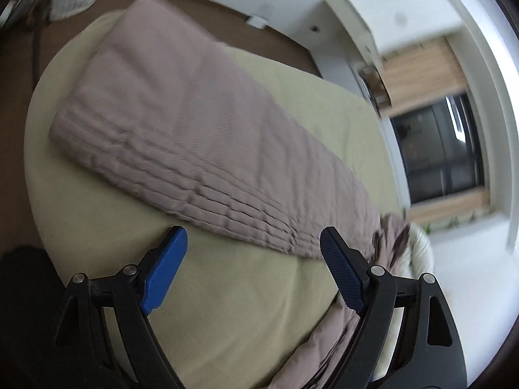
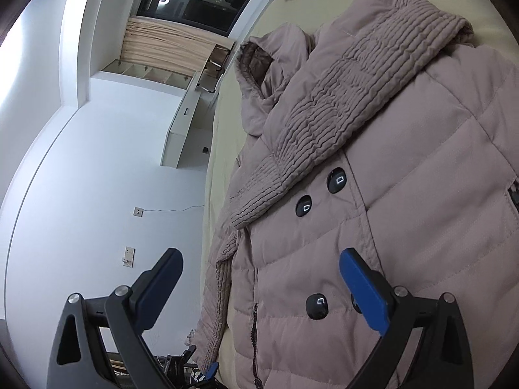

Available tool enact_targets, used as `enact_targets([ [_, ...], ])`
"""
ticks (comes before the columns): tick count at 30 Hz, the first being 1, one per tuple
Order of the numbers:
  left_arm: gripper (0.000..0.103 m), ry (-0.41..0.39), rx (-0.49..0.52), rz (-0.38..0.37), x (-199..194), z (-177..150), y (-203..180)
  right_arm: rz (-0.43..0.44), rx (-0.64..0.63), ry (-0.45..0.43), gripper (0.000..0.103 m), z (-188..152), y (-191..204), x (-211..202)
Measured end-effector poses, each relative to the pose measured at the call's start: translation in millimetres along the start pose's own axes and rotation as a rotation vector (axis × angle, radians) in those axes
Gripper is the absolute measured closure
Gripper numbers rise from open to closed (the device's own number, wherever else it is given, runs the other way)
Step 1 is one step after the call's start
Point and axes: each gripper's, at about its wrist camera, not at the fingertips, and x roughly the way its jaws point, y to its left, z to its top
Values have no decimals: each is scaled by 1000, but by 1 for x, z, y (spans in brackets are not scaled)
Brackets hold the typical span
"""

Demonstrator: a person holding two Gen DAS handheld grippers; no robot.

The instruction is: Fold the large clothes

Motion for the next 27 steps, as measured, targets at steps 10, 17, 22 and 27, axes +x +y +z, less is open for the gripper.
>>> enact_targets([
  [10, 76, -120, -129, 5, 1, 25, 10, 2, 8, -27, 3, 6, -10, -17],
  [17, 89, -226, 232, 13, -31, 23, -84, -12, -7, -30, 4, 11, -18, -25],
  [22, 89, -232, 874, 5, -17, -83, -215, -16, -4, -49, 4, 20, -23, -35],
  [27, 89, -221, 1406, -8, 20, -226, -256, -18, 10, -42, 4, 30, -30, -41],
])
